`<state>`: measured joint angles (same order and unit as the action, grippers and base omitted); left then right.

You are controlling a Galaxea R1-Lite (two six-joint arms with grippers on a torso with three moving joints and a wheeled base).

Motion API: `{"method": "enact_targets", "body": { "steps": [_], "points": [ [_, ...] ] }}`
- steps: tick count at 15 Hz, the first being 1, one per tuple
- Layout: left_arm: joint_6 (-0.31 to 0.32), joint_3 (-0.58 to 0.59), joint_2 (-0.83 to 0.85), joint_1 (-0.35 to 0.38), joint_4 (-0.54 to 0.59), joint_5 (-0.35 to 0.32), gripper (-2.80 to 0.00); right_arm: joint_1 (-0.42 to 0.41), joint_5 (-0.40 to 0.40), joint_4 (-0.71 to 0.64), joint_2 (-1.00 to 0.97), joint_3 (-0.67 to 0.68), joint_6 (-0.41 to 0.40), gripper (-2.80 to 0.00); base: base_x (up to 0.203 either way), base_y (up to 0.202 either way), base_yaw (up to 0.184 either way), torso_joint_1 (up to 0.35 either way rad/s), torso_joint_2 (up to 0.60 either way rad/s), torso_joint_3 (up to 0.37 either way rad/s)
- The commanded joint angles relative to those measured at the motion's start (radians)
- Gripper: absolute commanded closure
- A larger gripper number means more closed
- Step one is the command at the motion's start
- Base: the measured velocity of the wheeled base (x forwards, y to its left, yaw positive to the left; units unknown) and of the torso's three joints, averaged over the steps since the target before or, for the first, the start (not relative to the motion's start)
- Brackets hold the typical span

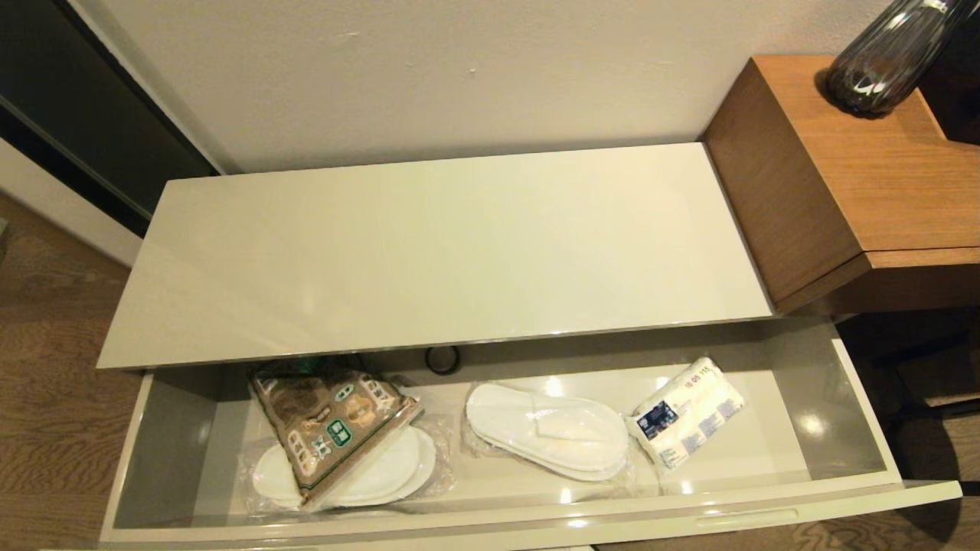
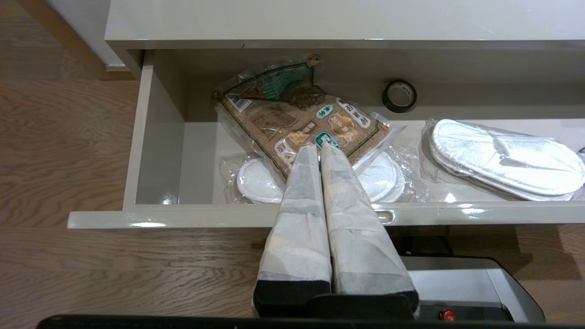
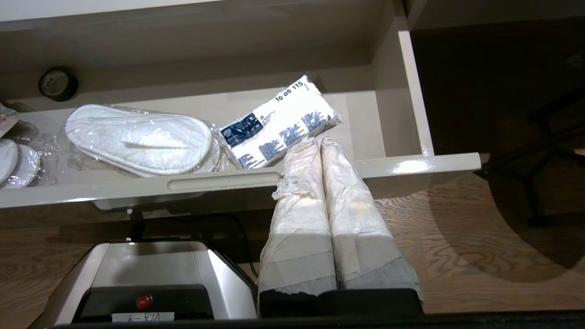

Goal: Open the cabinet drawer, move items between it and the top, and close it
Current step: Take out the disposable slippers from the drawer

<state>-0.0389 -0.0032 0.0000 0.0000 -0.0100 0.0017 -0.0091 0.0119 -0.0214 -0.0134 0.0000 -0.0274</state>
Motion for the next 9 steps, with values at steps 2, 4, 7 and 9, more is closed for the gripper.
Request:
{"method": "enact_targets", "body": {
  "steps": [2,4,7,9],
  "points": [
    [-0.001,0.000,0.002,0.000,-0.001,0.000,0.00,0.000,0.000,0.000,-0.002,0.002,0.000,0.00,0.000,0.000,0.000,0.000,0.00,0.000],
    [-0.001,0.000,0.002,0.000,-0.001,0.000,0.00,0.000,0.000,0.000,-0.002,0.002,-0.001,0.00,0.000,0.000,0.000,0.000,0.00,0.000],
    [-0.001,0.000,0.002,0.000,-0.001,0.001,0.00,0.000,0.000,0.000,-0.002,0.002,0.000,0.00,0.000,0.000,0.000,0.000,0.00,0.000],
    [-0.001,0.000,0.002,0.000,-0.001,0.000,0.00,0.000,0.000,0.000,-0.002,0.002,0.000,0.00,0.000,0.000,0.000,0.000,0.00,0.000]
  ]
}}
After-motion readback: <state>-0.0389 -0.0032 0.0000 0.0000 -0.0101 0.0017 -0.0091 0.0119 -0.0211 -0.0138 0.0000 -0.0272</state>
